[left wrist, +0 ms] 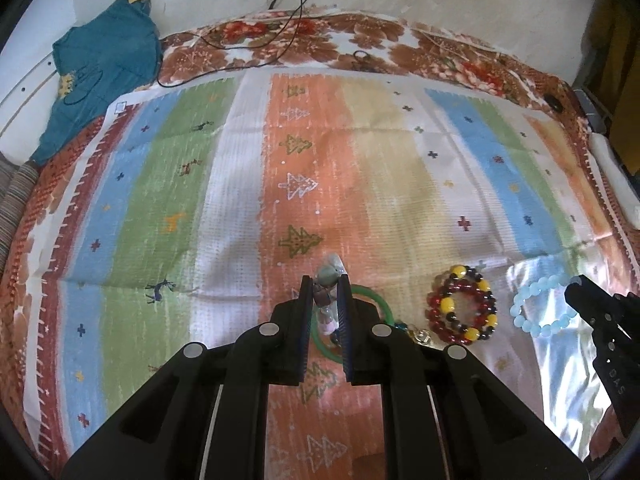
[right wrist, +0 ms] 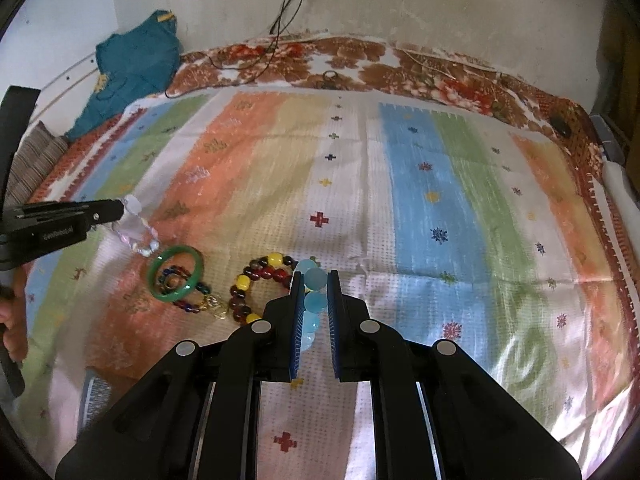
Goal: Organize jewelry
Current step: 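Lift both held bracelets and carry them over the silver tin, then open both tools to drop the bracelets into the tin, then withdraw both open tools from the tin toward the remaining bracelets, then grasp the green jade bangle with the left tool while the right tool grasps the yellow-black bead bracelet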
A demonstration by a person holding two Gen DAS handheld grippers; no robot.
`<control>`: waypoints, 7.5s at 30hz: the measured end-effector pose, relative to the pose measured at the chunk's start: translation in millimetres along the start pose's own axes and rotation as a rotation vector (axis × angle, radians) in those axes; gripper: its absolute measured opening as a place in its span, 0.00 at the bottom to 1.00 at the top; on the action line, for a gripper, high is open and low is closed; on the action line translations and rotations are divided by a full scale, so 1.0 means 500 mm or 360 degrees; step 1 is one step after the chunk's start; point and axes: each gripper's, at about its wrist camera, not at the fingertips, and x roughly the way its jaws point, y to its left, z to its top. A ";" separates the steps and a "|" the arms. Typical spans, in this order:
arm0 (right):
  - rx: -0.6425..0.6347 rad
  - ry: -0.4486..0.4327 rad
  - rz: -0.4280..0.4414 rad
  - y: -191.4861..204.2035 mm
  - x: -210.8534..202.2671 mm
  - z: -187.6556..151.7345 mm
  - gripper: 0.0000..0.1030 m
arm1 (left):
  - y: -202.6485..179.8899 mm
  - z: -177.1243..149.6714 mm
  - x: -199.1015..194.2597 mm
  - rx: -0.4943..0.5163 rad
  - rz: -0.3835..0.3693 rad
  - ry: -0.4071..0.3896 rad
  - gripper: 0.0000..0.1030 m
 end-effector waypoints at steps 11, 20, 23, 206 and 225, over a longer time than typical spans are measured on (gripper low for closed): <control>-0.0044 -0.0140 0.0079 0.030 -0.069 -0.001 0.12 | -0.039 -0.015 -0.092 0.0139 -0.0101 -0.0117 0.11; -0.0087 -0.0200 0.0099 0.055 -0.120 -0.008 0.12 | -0.038 -0.039 -0.144 0.0114 -0.0097 -0.0134 0.11; -0.0117 -0.0225 0.0107 0.068 -0.138 -0.011 0.12 | -0.036 -0.056 -0.157 0.0115 -0.0117 -0.0128 0.11; 0.0095 0.0395 -0.0151 -0.028 0.235 -0.034 0.60 | 0.064 -0.077 0.169 -0.0042 0.0156 0.0189 0.50; 0.0082 0.0363 -0.0156 -0.043 0.210 -0.037 0.10 | 0.060 -0.071 0.163 -0.0012 0.0126 0.0208 0.06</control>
